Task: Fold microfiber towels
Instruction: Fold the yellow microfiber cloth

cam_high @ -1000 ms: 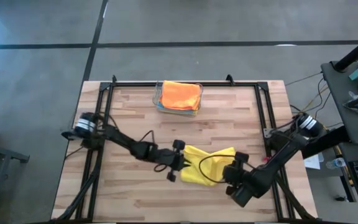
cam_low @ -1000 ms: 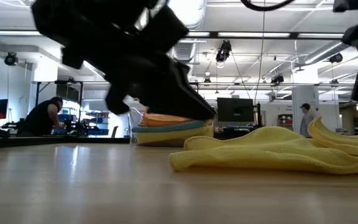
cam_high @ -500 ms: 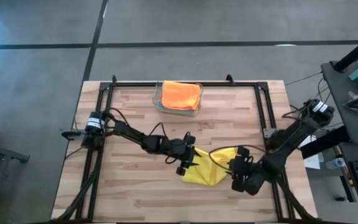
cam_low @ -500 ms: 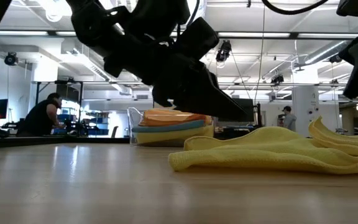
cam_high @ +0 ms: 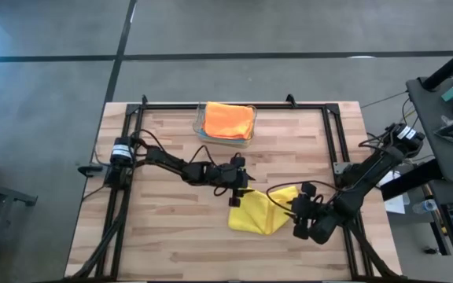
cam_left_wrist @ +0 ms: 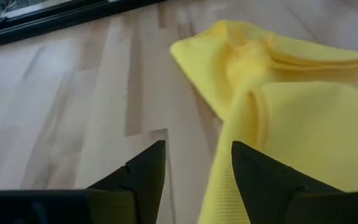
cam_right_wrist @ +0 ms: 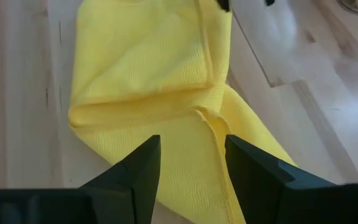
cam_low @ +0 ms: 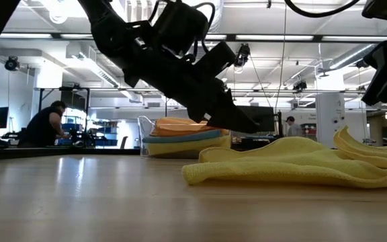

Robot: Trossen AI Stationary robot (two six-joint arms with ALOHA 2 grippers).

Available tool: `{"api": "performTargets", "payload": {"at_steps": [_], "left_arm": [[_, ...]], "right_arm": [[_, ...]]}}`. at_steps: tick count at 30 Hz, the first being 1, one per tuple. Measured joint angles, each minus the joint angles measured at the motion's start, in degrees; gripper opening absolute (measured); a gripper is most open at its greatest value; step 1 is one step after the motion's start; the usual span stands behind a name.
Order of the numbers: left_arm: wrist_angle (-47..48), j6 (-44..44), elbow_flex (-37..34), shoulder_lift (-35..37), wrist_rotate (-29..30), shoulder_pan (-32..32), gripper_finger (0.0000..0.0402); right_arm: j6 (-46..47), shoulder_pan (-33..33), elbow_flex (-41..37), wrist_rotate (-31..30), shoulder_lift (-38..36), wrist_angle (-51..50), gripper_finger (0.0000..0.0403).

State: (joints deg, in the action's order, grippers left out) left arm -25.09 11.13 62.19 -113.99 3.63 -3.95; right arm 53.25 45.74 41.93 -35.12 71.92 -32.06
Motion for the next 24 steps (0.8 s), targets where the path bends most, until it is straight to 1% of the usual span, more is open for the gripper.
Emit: {"api": "performTargets", "payload": {"at_steps": [7,9,11,15,18,21,24], "left_arm": [[-0.2,2.7,0.9,-1.0,1.4,0.2,0.0168],[0.3,2.7,2.1,-2.0,1.3,0.2,0.0168],[-0.2,3.1,4.7,-4.4,0.9,0.2,0.0168],[4.3,4.2,8.6,-8.1,0.7,0.0,0.0168],[6.8,4.2,10.2,-8.4,0.0,0.0,0.0168],[7.5,4.2,10.1,-7.9,-0.9,-0.4,0.0168],[8.9,4.3,9.5,-6.8,-3.1,-1.4,0.0168]], "right_arm": [[0.1,-0.3,0.0,-0.9,0.2,0.3,0.0171],[0.1,-0.3,0.1,-0.9,0.2,0.3,0.0171],[-0.3,-0.3,0.4,-0.9,0.2,0.7,0.0171],[-0.6,-0.3,1.0,-0.9,0.2,1.0,0.0171],[-0.7,-0.3,1.3,-0.9,0.1,1.0,0.0171],[-1.0,-0.3,1.4,-0.9,0.1,0.9,0.0171],[-1.0,-0.3,1.4,-0.9,0.1,0.8,0.0171]]}}
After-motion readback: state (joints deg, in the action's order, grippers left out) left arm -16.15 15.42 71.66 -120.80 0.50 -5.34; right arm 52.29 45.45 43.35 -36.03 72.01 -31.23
